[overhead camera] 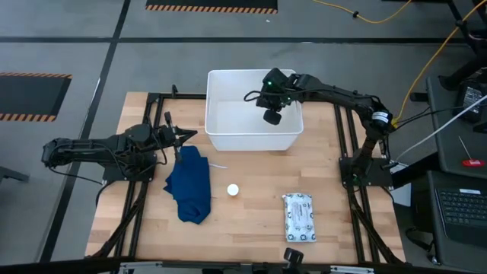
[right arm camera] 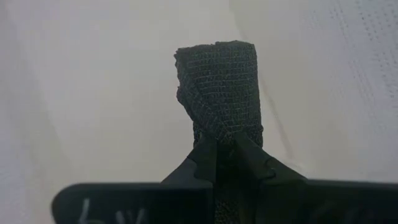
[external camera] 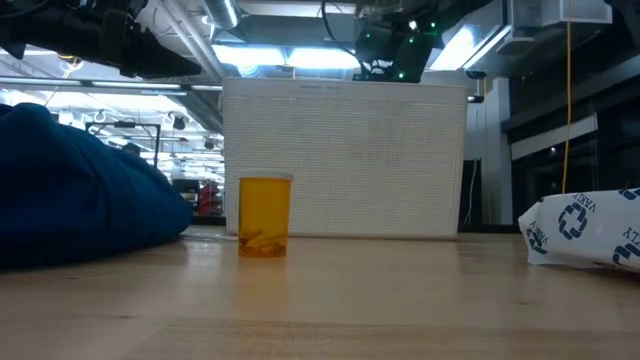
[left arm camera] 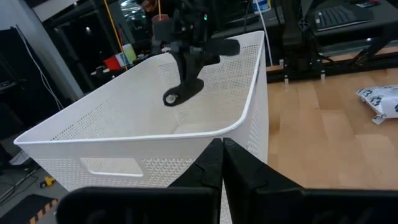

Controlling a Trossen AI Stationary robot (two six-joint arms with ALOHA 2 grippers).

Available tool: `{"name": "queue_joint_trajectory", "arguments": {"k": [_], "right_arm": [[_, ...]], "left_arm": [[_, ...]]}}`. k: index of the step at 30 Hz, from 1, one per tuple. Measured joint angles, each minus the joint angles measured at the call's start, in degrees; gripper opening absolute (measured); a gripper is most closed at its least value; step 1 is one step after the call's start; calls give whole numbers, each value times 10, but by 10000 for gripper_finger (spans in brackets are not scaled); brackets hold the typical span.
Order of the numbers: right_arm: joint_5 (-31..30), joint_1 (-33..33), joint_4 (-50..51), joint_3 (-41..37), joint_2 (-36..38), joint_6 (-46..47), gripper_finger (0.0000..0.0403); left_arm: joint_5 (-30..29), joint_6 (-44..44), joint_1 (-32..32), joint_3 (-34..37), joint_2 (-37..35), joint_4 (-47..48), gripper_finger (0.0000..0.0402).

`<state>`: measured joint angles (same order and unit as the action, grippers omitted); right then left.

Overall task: Pick & place medical supplies in basket/bin
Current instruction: Put the black bandage into the white bin

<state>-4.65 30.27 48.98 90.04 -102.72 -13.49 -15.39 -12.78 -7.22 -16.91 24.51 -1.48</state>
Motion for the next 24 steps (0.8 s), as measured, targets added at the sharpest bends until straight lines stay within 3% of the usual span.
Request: {"name": "queue_joint_trajectory", "arguments": {"k": [3,13,19,24], "right_arm": [[6,7,-44,-27,1,12,22],[8,12,-55,-60,4,12,24],[9,12,-59,-78,4,12,66],[9,12,-57,-78,4,12,77]], "left_arm": [[0,0,0,0,0,0,4],[0,0,0,0,0,0,4],[0,0,0,0,0,0,4],[0,0,0,0,0,0,4]]}}
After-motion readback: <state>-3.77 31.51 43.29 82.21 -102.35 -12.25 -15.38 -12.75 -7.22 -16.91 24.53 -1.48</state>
